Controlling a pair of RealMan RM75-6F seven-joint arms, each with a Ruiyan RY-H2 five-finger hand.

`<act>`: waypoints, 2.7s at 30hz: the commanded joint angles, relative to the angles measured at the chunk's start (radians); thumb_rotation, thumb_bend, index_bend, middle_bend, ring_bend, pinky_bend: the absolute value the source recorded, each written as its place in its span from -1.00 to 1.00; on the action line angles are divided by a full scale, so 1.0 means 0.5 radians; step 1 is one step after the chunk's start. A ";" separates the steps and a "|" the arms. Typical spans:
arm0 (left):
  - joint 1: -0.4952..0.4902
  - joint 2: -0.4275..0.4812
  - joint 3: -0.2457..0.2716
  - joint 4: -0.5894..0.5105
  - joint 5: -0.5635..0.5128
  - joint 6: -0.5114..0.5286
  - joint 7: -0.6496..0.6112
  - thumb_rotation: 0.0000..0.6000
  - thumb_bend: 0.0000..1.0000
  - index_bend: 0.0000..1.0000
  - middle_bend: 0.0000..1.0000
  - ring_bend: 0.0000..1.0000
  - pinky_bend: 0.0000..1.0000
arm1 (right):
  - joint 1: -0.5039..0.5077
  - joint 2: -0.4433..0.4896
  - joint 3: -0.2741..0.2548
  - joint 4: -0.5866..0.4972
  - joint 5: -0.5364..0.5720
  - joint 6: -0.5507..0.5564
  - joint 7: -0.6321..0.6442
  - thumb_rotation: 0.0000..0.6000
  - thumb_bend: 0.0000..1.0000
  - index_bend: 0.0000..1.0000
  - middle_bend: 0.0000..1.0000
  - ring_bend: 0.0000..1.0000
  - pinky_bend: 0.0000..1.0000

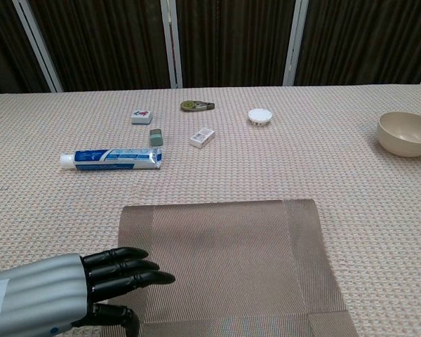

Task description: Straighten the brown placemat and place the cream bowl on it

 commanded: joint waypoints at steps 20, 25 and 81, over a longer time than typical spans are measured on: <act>-0.063 -0.048 0.056 -0.067 -0.112 -0.068 0.015 1.00 -0.14 -0.16 -1.00 -1.00 -1.00 | -0.014 0.014 0.019 -0.012 -0.028 0.007 0.016 1.00 -1.00 -1.00 -1.00 -1.00 -1.00; -0.067 -0.055 0.068 -0.081 -0.137 -0.076 0.011 1.00 -0.14 -0.16 -1.00 -1.00 -1.00 | -0.017 0.021 0.020 -0.020 -0.037 0.010 0.018 1.00 -1.00 -1.00 -1.00 -1.00 -1.00; -0.434 -0.033 -0.939 -0.578 -1.257 -0.488 -0.234 1.00 0.21 0.32 -1.00 -1.00 -1.00 | -0.033 0.053 0.062 -0.053 -0.044 0.016 0.059 1.00 -1.00 -1.00 -1.00 -1.00 -1.00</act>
